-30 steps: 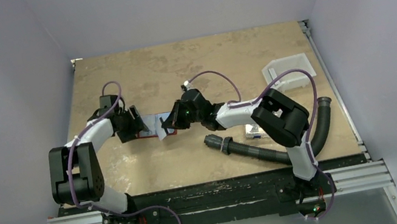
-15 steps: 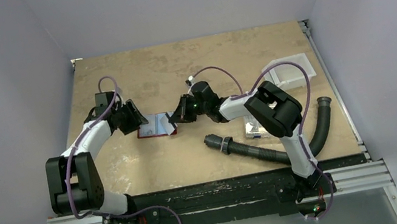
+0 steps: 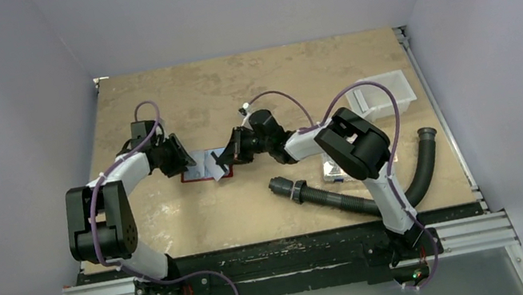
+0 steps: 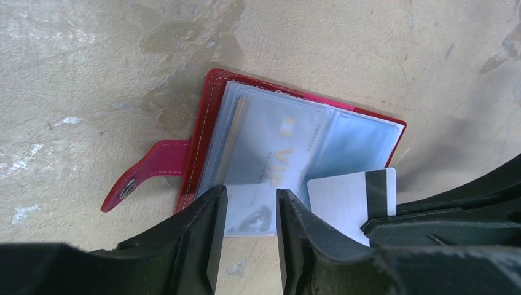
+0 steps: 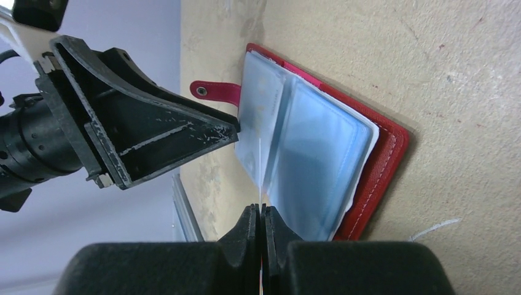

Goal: Put the credit cards into the card holder
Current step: Insert the credit card into the card holder.

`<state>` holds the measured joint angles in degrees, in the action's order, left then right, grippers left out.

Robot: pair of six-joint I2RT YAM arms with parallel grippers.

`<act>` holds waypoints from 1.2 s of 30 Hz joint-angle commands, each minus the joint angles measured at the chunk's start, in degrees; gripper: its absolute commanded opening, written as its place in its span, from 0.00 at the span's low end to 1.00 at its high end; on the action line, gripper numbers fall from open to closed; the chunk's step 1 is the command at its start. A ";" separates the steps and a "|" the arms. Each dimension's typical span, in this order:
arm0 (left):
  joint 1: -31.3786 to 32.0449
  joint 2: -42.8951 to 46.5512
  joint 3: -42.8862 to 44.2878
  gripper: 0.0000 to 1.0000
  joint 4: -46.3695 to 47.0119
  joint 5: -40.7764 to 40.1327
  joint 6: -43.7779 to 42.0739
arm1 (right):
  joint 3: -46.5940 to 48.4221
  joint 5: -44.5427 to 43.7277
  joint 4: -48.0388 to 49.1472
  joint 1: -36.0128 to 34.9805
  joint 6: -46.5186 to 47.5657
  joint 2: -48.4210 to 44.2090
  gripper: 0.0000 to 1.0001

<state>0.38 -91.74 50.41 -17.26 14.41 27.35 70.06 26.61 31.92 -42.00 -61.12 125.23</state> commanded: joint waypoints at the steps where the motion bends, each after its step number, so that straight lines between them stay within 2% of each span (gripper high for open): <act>1: -0.29 -0.22 -0.22 0.38 0.30 -3.42 -1.89 | -0.58 -0.83 3.15 0.16 -0.91 -3.67 0.00; 6: -0.29 0.25 -0.74 0.38 0.47 -3.87 -1.97 | 1.38 -2.57 -0.59 -0.01 0.76 -3.44 0.00; 20: -0.29 1.00 -1.48 0.36 0.56 -3.52 -1.81 | 3.25 -1.18 0.70 0.00 -1.54 0.45 0.00; 28: -0.29 1.28 -1.72 0.36 0.69 -3.43 -1.76 | 4.73 -2.72 -2.93 0.00 -1.57 1.82 0.00; 36: -0.29 1.22 -1.57 0.36 0.61 -3.44 -1.91 | 2.47 -3.47 -3.11 0.04 -0.83 0.80 0.00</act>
<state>0.38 -91.44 49.89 -16.73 12.82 26.81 72.66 24.73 29.17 -41.98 -62.54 127.31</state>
